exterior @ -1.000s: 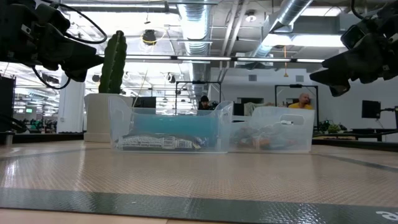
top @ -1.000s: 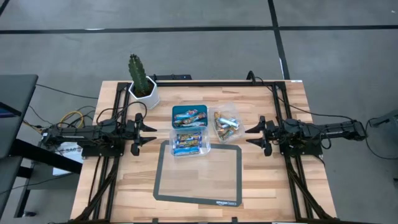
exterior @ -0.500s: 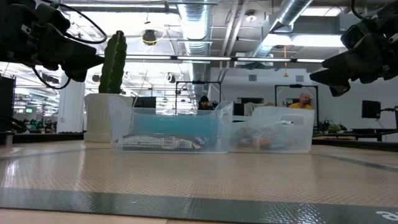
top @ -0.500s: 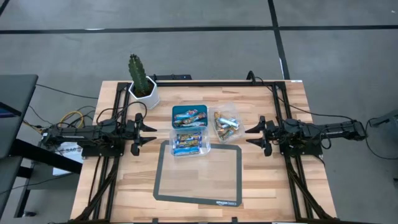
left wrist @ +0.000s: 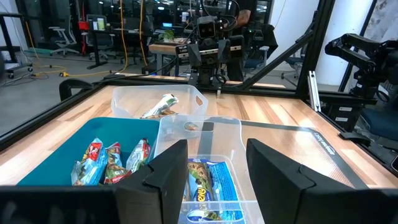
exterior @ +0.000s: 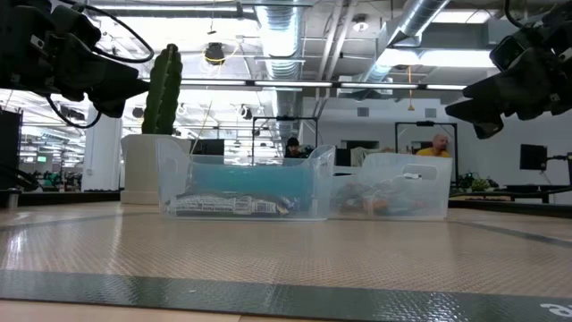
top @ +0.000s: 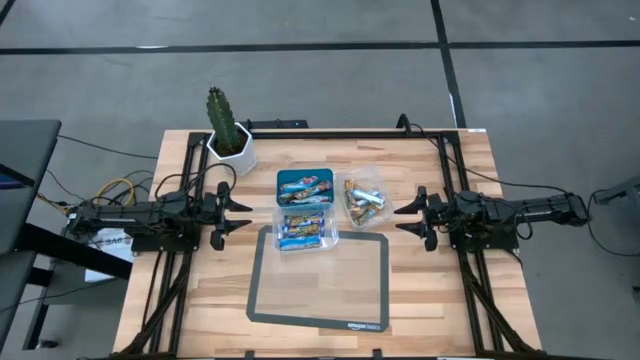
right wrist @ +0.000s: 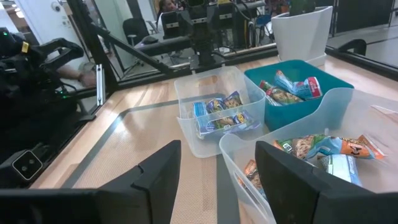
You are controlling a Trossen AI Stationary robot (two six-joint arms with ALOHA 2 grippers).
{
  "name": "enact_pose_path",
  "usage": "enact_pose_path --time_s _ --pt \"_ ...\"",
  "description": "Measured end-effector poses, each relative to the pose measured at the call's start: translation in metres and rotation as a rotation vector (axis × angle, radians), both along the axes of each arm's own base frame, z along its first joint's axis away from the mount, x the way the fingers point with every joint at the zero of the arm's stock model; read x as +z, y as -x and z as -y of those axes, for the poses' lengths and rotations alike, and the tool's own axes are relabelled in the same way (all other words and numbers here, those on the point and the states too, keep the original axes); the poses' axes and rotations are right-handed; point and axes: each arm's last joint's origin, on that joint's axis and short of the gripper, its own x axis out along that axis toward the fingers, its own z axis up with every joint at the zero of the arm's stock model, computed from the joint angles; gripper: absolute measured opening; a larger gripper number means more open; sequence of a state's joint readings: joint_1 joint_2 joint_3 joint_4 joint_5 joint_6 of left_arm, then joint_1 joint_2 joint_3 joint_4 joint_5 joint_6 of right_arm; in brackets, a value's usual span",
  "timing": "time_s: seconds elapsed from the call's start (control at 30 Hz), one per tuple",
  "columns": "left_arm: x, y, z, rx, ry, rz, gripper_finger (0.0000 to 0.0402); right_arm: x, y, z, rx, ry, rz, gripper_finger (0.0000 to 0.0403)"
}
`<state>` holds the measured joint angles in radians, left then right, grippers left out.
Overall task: Pick and place Granola Bars by type
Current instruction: Return to Home Position
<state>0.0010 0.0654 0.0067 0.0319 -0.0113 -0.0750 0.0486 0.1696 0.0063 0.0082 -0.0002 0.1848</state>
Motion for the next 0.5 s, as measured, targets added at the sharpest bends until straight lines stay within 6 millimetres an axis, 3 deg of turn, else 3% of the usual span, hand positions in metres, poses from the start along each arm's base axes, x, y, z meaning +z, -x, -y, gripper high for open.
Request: enact_pose_path --time_s 0.5 --pt "0.0 0.0 0.0 0.0 0.0 0.0 0.0158 0.0 0.0 0.0 0.0 0.0 0.0 0.0195"
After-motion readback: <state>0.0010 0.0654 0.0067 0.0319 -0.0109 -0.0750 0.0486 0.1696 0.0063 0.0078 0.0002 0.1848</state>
